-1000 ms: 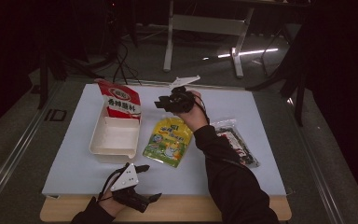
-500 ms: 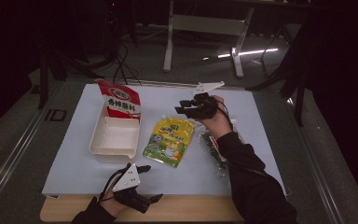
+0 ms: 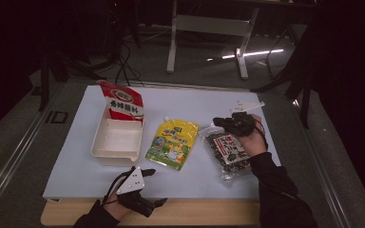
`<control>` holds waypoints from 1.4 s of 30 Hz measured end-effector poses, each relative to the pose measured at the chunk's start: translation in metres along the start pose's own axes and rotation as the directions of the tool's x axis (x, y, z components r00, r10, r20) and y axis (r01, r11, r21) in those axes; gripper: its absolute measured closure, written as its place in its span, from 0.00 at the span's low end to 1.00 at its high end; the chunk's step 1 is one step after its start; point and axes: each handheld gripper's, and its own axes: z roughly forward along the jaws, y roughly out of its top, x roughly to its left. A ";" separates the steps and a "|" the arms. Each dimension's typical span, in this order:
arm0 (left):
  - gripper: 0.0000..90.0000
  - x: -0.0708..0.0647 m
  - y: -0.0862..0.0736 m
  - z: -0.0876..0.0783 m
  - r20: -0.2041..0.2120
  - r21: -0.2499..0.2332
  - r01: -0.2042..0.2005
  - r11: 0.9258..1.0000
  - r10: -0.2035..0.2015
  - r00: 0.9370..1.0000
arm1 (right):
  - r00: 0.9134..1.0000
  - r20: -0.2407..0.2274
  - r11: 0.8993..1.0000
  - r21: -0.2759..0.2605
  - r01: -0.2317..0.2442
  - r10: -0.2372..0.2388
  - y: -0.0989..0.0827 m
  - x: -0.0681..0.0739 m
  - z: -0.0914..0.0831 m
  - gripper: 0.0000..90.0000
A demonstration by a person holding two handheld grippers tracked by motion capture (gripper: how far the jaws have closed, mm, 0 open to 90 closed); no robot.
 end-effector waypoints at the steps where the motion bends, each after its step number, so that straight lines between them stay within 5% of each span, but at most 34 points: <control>1: 0.02 0.000 0.000 0.000 -0.001 0.002 -0.004 1.000 0.004 1.000 | 1.000 0.005 1.000 0.008 -0.012 0.012 -0.005 -0.003 -0.002 1.00; 9: 0.02 0.000 0.001 0.002 0.003 0.005 -0.008 1.000 0.008 1.000 | 0.995 0.070 0.997 0.027 -0.078 0.076 -0.043 -0.021 -0.020 1.00; 14: 0.02 0.000 0.002 0.004 0.007 0.011 -0.013 1.000 0.013 1.000 | 0.977 0.177 0.988 0.079 -0.131 0.116 -0.083 -0.042 -0.040 1.00; 22: 0.02 0.000 0.002 0.007 0.013 0.014 -0.014 1.000 0.014 1.000 | 0.948 0.246 0.969 0.091 -0.230 0.202 -0.123 -0.061 -0.052 1.00; 28: 0.02 0.001 0.002 0.009 0.021 0.015 -0.011 1.000 0.011 1.000 | 0.930 0.282 0.957 0.097 -0.274 0.238 -0.141 -0.063 -0.051 1.00; 33: 0.02 0.001 0.003 0.011 0.029 0.016 -0.015 1.000 0.015 0.999 | 0.927 0.274 0.949 0.112 -0.296 0.257 -0.148 -0.062 -0.047 1.00; 38: 0.02 0.002 0.004 0.012 0.032 0.016 -0.019 1.000 0.019 0.999 | 0.910 0.262 0.929 0.096 -0.357 0.322 -0.157 -0.051 -0.046 1.00; 42: 0.02 0.002 0.004 0.013 0.033 0.019 -0.019 1.000 0.018 0.999 | 0.908 0.251 0.924 0.098 -0.370 0.337 -0.159 -0.039 -0.049 1.00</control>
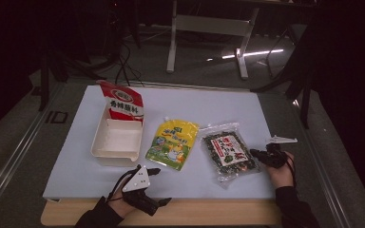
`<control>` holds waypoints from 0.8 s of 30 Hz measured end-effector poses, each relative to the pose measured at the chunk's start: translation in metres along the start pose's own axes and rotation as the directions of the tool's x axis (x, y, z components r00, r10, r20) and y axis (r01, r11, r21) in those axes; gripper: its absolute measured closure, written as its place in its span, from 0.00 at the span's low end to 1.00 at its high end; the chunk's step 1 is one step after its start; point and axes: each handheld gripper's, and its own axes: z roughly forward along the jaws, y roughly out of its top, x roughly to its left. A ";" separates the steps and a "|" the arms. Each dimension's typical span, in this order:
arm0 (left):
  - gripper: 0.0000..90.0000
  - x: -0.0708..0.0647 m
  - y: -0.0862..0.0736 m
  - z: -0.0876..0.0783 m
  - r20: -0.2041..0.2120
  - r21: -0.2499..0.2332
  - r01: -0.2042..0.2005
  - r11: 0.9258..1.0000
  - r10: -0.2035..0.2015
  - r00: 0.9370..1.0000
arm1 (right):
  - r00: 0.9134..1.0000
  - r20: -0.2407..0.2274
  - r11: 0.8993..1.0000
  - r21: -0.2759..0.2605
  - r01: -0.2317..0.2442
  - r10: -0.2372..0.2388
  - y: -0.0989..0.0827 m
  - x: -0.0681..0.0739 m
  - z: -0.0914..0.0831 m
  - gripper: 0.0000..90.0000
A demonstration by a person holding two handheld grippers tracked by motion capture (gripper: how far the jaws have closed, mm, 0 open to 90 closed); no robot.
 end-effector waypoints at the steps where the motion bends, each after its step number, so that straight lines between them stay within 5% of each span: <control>1: 0.02 0.000 0.000 0.000 -0.001 0.000 -0.001 1.000 0.001 1.000 | 1.000 -0.005 1.000 0.003 -0.002 0.002 -0.002 0.003 -0.001 1.00; 24: 0.02 -0.001 0.001 0.000 0.003 -0.004 0.000 1.000 0.000 1.000 | 0.985 -0.130 0.991 0.060 0.118 -0.110 -0.015 0.062 -0.012 1.00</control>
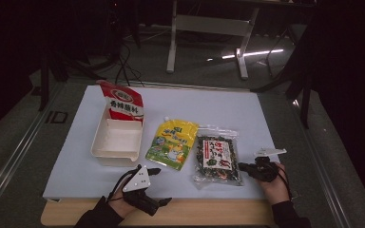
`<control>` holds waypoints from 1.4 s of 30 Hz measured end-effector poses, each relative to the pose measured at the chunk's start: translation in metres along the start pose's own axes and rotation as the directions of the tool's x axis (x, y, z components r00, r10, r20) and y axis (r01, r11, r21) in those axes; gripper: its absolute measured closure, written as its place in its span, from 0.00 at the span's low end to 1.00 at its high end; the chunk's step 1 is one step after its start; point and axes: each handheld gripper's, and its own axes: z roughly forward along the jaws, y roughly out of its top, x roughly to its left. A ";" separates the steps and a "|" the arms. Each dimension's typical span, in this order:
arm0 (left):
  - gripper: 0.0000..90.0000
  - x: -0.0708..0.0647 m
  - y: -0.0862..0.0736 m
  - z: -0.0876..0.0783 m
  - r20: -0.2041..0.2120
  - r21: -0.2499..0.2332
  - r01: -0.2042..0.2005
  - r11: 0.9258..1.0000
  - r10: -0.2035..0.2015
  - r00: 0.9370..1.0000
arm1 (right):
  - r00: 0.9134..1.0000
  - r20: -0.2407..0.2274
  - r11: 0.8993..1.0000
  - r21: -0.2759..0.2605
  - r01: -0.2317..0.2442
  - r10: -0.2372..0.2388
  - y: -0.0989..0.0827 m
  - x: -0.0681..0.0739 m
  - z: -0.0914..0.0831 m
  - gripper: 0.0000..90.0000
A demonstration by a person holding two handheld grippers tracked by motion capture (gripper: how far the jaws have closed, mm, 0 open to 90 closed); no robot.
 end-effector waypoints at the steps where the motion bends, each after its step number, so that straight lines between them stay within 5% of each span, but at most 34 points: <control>1: 0.02 0.000 0.000 0.000 0.000 0.000 0.000 1.000 0.000 1.000 | 1.000 0.000 1.000 0.000 0.000 0.000 0.000 0.000 0.000 1.00; 5: 0.02 0.000 0.000 0.000 0.000 0.000 0.001 1.000 -0.001 1.000 | 1.000 -0.009 1.000 0.017 0.023 -0.023 0.001 0.007 0.000 1.00; 8: 0.02 0.000 0.000 0.000 0.000 0.001 0.001 1.000 -0.001 1.000 | 0.999 0.025 0.999 0.022 0.045 -0.046 0.003 0.006 -0.004 0.99; 19: 0.02 0.000 0.000 0.000 -0.002 0.001 -0.002 1.000 0.002 1.000 | 0.995 0.074 0.996 -0.046 0.075 -0.072 0.039 -0.009 -0.018 0.89; 30: 0.02 0.000 -0.001 0.000 -0.003 0.005 -0.004 1.000 0.004 1.000 | 0.990 0.116 0.996 -0.030 0.089 -0.085 0.078 -0.032 0.003 0.74; 42: 0.02 0.000 -0.002 -0.001 -0.008 0.005 -0.003 1.000 0.003 1.000 | 0.987 0.155 0.998 0.037 0.042 -0.047 0.101 -0.060 0.034 0.52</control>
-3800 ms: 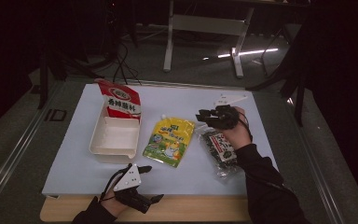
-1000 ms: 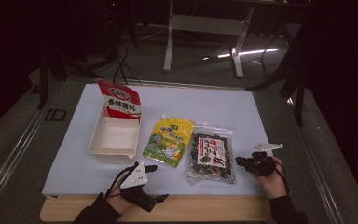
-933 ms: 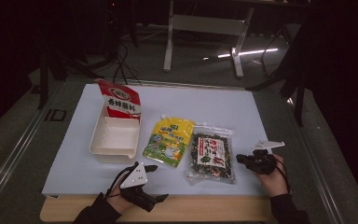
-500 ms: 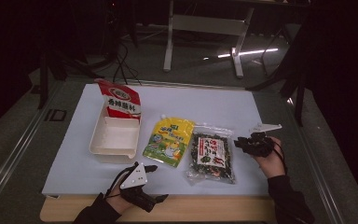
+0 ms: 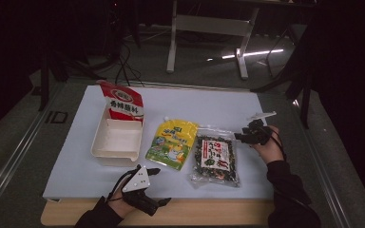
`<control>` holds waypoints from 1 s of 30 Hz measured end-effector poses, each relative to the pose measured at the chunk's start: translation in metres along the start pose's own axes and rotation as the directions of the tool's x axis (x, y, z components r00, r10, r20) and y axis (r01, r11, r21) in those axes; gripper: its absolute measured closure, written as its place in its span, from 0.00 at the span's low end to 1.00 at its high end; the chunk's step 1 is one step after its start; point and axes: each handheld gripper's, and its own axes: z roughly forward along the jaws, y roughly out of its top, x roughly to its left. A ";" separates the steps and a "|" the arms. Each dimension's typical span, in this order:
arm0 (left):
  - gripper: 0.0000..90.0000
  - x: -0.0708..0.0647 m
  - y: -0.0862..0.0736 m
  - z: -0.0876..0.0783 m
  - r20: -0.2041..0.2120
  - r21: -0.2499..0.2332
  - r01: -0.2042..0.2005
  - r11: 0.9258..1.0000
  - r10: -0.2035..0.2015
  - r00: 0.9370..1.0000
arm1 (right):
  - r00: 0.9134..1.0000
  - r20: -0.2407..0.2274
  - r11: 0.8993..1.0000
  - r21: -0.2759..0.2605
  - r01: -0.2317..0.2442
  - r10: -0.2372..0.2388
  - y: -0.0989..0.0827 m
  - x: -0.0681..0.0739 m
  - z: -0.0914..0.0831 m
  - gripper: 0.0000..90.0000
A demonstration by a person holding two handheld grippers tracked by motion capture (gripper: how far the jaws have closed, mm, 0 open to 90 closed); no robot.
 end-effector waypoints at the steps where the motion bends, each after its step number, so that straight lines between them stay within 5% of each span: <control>1: 0.02 0.000 0.000 0.000 -0.001 0.001 0.000 1.000 0.000 1.000 | 1.000 -0.003 1.000 0.007 -0.004 0.004 0.001 -0.002 0.003 0.51; 17: 0.02 -0.001 -0.004 -0.001 -0.004 0.009 0.021 1.000 -0.021 1.000 | 0.996 -0.076 0.997 0.063 -0.047 0.052 0.017 -0.019 0.032 0.41; 26: 0.02 -0.001 -0.004 -0.001 -0.005 0.010 0.019 1.000 -0.019 1.000 | 0.991 -0.125 0.991 0.129 -0.038 0.055 0.016 -0.020 0.040 0.59; 30: 0.02 -0.001 -0.004 -0.001 -0.004 0.009 0.022 1.000 -0.022 1.000 | 0.995 -0.103 0.987 0.158 0.025 -0.009 0.019 -0.016 0.035 0.79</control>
